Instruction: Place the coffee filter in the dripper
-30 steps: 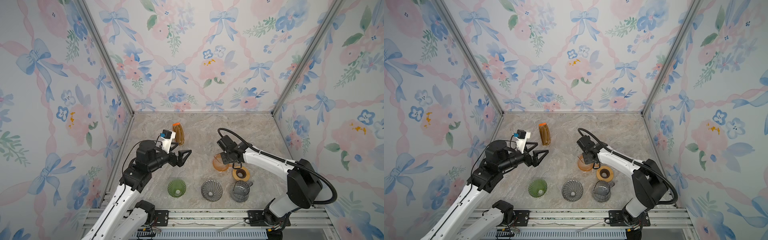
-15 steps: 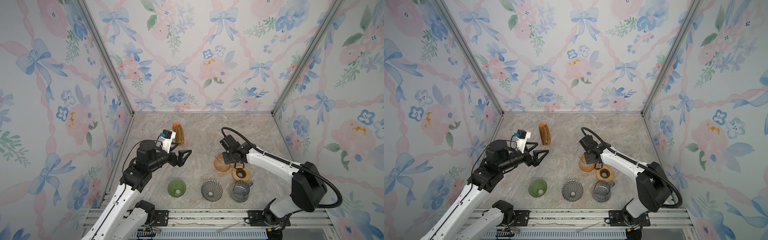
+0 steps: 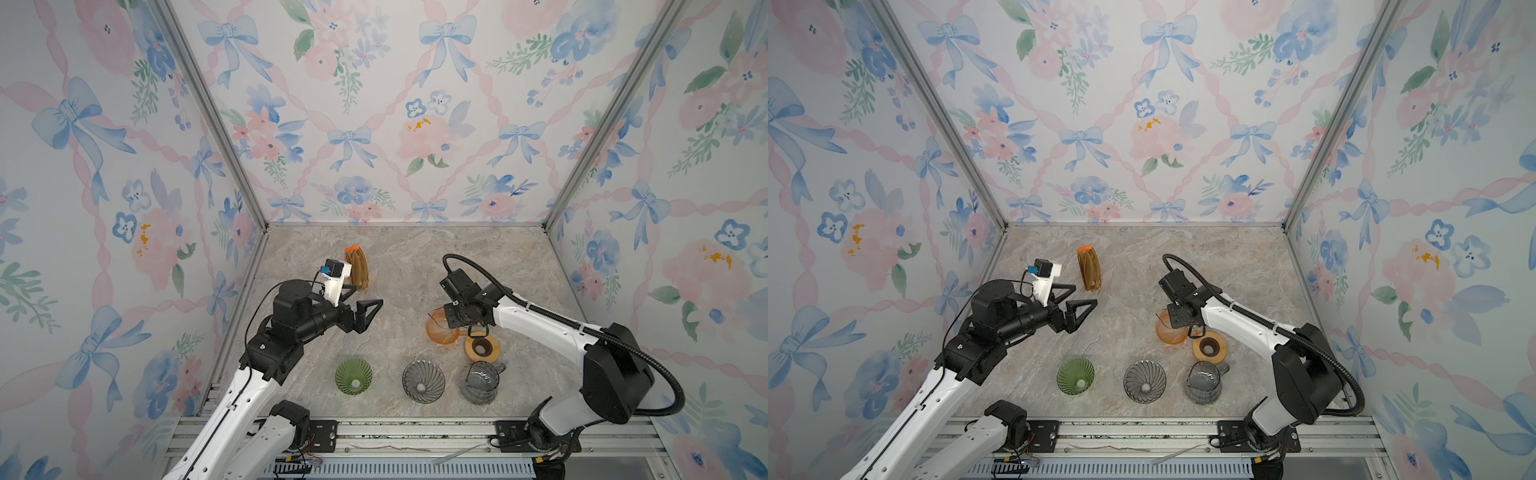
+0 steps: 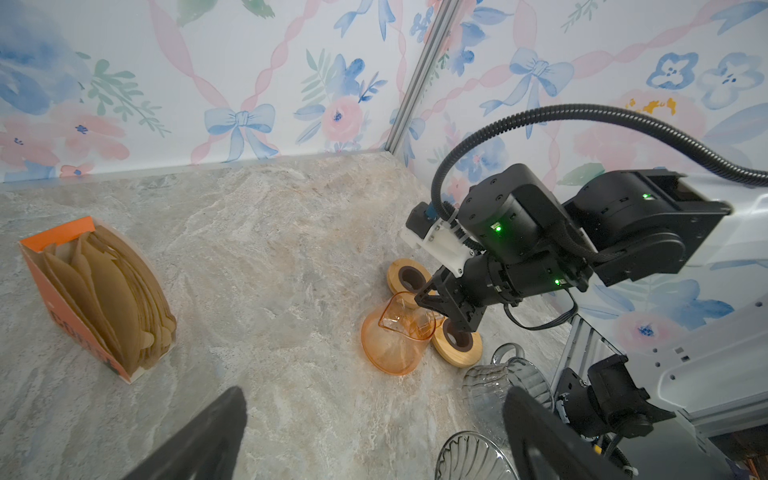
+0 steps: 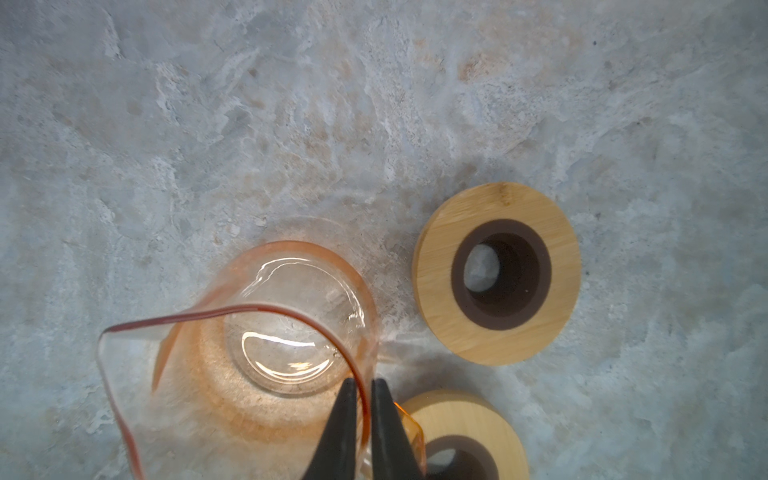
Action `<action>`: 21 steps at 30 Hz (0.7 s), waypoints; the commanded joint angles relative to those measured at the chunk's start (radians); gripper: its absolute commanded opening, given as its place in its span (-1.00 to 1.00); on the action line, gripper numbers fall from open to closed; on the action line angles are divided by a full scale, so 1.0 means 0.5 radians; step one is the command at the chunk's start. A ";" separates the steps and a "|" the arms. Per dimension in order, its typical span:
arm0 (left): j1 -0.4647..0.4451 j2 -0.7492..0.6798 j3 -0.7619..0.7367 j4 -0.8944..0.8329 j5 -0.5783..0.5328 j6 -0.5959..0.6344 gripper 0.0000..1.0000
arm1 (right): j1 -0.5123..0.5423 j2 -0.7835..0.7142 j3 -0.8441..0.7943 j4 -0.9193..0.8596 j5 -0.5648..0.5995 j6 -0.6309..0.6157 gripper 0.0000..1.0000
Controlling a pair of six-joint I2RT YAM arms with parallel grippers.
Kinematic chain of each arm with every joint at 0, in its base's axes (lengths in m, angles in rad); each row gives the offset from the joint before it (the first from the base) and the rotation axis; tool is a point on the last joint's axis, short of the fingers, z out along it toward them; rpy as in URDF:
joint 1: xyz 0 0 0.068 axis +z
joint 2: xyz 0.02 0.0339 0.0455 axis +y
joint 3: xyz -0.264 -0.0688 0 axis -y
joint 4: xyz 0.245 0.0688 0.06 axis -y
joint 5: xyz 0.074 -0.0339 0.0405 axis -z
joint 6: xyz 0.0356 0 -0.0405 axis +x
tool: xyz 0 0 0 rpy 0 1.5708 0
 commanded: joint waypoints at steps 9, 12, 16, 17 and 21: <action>0.017 -0.001 -0.024 0.021 0.030 -0.024 0.96 | 0.043 0.006 -0.003 -0.007 -0.005 0.023 -0.72; 0.017 0.002 -0.024 0.023 0.031 -0.024 0.97 | 0.044 0.000 0.001 -0.009 0.011 0.028 -0.70; 0.017 0.001 -0.025 0.020 0.030 -0.027 0.96 | 0.030 -0.003 -0.002 -0.010 0.020 0.037 -0.69; 0.016 0.003 -0.025 0.021 0.030 -0.027 0.96 | 0.030 -0.006 -0.005 -0.005 0.007 0.032 -0.70; 0.015 0.003 -0.025 0.020 0.033 -0.027 0.96 | 0.034 -0.009 -0.008 0.003 -0.032 0.030 -0.71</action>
